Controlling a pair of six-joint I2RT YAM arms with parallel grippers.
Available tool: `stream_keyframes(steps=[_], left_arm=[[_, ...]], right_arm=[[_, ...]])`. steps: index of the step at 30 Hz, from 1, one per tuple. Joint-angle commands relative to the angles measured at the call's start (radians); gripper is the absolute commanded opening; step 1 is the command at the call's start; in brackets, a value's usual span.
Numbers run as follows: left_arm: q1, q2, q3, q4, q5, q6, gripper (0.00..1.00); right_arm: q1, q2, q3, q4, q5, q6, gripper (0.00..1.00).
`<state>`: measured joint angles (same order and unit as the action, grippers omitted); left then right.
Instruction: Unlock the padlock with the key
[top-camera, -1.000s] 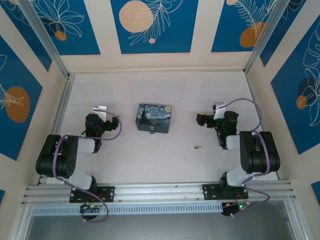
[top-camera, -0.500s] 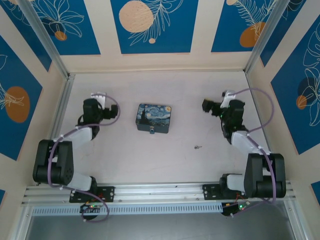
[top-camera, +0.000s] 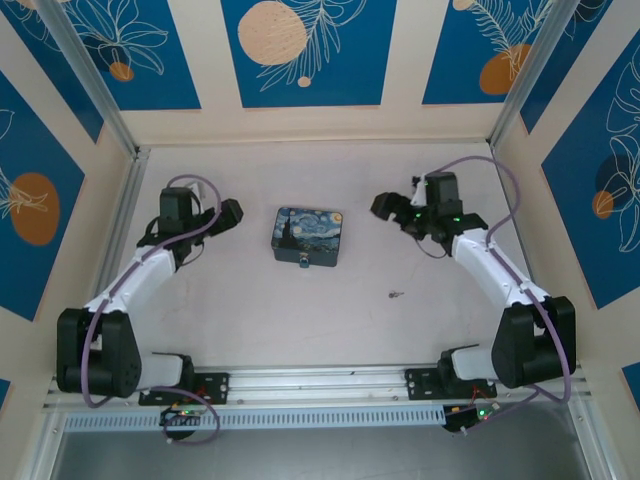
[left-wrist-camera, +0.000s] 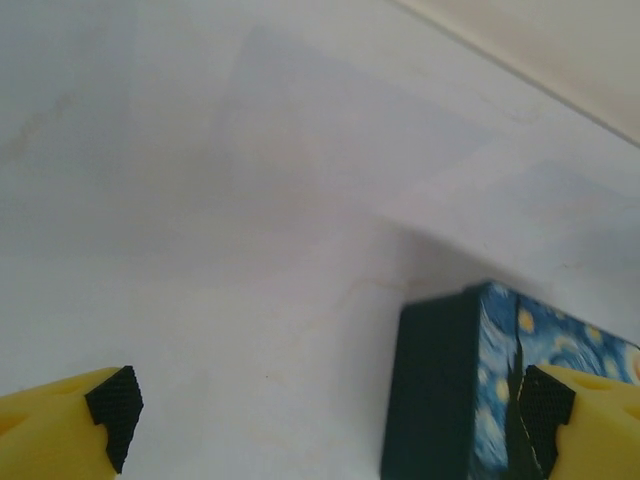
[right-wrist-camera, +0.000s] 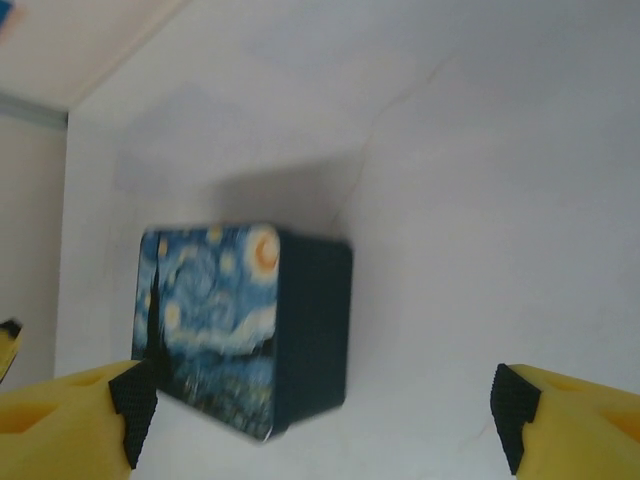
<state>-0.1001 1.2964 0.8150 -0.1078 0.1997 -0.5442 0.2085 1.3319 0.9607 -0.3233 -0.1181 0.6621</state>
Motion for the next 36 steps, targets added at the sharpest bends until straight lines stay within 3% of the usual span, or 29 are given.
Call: stream_keyframes(steps=[1, 5, 11, 18, 26, 33, 36], left_arm=[[-0.032, -0.063, -0.035, -0.024, 0.094, -0.107, 0.99], [-0.074, -0.05, -0.038, -0.012, 0.116, -0.107, 1.0], [-0.138, 0.031, -0.034, 0.063, 0.129, -0.134, 1.0], [-0.212, 0.085, -0.043, 0.127, 0.083, -0.162, 1.0], [-0.246, 0.115, -0.05, 0.173, 0.064, -0.183, 1.0], [-0.269, 0.136, -0.056, 0.189, 0.042, -0.19, 1.0], [-0.273, 0.136, -0.059, 0.185, 0.028, -0.201, 1.0]], right_arm=[[0.097, -0.012, -0.037, -0.063, -0.03, 0.095, 0.89], [0.203, 0.039, -0.044, -0.017, 0.03, 0.158, 0.9], [0.269, 0.203, 0.072, -0.002, 0.059, 0.173, 0.9], [0.263, 0.358, 0.223, -0.01, 0.053, 0.179, 0.9], [0.25, 0.52, 0.403, -0.02, -0.038, 0.188, 0.9], [0.224, 0.585, 0.483, -0.013, -0.08, 0.21, 0.89], [0.208, 0.547, 0.447, -0.013, -0.06, 0.223, 0.87]])
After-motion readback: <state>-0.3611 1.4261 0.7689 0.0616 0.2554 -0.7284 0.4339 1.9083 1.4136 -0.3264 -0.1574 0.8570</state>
